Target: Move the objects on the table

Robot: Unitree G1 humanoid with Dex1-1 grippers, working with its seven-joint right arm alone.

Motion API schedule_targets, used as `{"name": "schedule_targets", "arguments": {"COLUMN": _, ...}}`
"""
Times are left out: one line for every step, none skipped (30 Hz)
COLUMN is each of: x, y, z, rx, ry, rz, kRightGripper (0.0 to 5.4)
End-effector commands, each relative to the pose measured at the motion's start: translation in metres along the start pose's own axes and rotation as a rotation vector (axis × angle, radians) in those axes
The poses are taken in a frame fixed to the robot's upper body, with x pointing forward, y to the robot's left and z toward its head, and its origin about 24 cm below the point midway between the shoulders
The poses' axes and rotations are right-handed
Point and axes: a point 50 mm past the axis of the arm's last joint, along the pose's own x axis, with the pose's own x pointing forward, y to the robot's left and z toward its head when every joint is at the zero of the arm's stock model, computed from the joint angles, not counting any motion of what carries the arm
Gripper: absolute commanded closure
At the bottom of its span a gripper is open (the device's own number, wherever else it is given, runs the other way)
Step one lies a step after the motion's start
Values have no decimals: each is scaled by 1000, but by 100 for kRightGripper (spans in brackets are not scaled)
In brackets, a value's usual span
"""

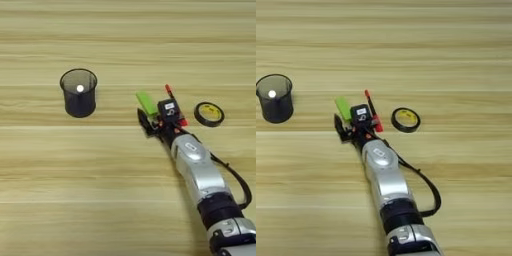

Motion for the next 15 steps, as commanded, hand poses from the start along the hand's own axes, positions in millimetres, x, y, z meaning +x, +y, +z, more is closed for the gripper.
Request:
{"name": "schedule_targets", "arguments": {"x": 6, "y": -7, "z": 30, "rx": -22, "ry": -140, "rz": -35, "kRightGripper": 114}}
{"name": "schedule_targets", "arguments": {"x": 6, "y": -8, "z": 31, "rx": -21, "ry": -146, "rz": -38, "kRightGripper": 99}}
{"name": "schedule_targets", "arguments": {"x": 6, "y": -8, "z": 32, "rx": -21, "ry": -152, "rz": -43, "kRightGripper": 87}}
{"name": "schedule_targets", "arguments": {"x": 6, "y": -9, "z": 33, "rx": -25, "ry": -158, "rz": -50, "kRightGripper": 80}}
{"name": "schedule_targets", "arguments": {"x": 5, "y": -10, "z": 33, "rx": -29, "ry": -165, "rz": -58, "kRightGripper": 72}}
{"name": "schedule_targets", "arguments": {"x": 5, "y": -11, "z": 34, "rx": -31, "ry": -171, "rz": -66, "kRightGripper": 60}}
{"name": "schedule_targets", "arguments": {"x": 4, "y": -12, "z": 36, "rx": -31, "ry": -178, "rz": -74, "kRightGripper": 53}}
{"name": "schedule_targets", "arguments": {"x": 4, "y": -13, "z": 37, "rx": -32, "ry": -185, "rz": -83, "kRightGripper": 41}}
{"name": "schedule_targets", "arguments": {"x": 3, "y": -15, "z": 38, "rx": -33, "ry": -195, "rz": -92, "kRightGripper": 34}}
{"name": "schedule_targets", "arguments": {"x": 1, "y": -16, "z": 40, "rx": -35, "ry": -206, "rz": -101, "kRightGripper": 21}}
{"name": "schedule_targets", "arguments": {"x": 0, "y": -18, "z": 42, "rx": -36, "ry": -217, "rz": -110, "kRightGripper": 5}}
{"name": "schedule_targets", "arguments": {"x": -1, "y": -19, "z": 43, "rx": -36, "ry": -228, "rz": -120, "kRightGripper": 2}}
{"name": "schedule_targets", "arguments": {"x": -3, "y": -22, "z": 45, "rx": -37, "ry": -239, "rz": -134, "kRightGripper": 2}}
{"name": "schedule_targets", "arguments": {"x": -5, "y": -24, "z": 47, "rx": -38, "ry": -247, "rz": -147, "kRightGripper": 2}}
{"name": "schedule_targets", "arguments": {"x": -7, "y": -27, "z": 48, "rx": -37, "ry": -252, "rz": -161, "kRightGripper": 2}}
